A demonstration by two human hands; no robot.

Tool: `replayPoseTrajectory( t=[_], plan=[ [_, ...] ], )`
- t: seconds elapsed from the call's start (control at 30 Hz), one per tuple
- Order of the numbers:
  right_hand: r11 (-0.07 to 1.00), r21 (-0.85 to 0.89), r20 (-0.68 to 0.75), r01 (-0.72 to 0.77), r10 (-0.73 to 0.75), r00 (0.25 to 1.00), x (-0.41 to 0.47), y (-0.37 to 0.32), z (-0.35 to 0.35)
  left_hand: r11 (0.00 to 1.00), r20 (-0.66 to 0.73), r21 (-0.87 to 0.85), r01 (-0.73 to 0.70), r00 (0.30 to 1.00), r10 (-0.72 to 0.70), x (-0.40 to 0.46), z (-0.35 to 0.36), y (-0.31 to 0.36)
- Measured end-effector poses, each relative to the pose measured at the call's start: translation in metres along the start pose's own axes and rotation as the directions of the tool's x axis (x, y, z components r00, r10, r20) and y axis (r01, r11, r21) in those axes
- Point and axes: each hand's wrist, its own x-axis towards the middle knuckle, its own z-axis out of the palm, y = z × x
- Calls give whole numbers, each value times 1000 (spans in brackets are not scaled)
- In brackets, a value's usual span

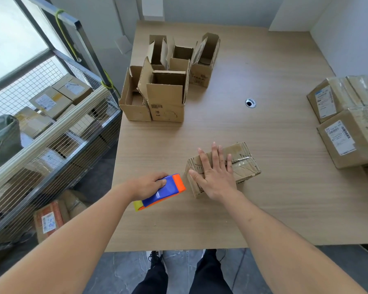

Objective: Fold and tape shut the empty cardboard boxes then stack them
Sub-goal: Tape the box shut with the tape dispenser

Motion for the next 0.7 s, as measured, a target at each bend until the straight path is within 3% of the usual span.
replayPoseTrajectory(
  t=[0.13,0.37,0.47,0.53,0.6,0.7],
  plan=[
    [999,-40,-3,3,-3,1000,1,-1,1,994,-56,-106,16,998,-22,-11,7,-13],
    [997,-70,5,-37,38,999,7,-24,-1,963,-192,-234,-136,977,91,-30,-2,-10],
    [985,-107,39,134,-130,991,4,-30,-8,961,-211,-215,-174,969,128,-44,-8,-6],
    [938,-149,48,313,-309,950,-1,-26,-9,961,-212,-200,-192,966,149,-55,-12,-5],
    [904,-172,16,392,-395,918,-10,-21,-6,955,-215,-210,-211,963,165,-66,-17,-6],
    [965,-152,-194,212,-239,951,-27,-16,6,964,-214,-166,-206,962,168,-76,-25,-7]
  ],
)
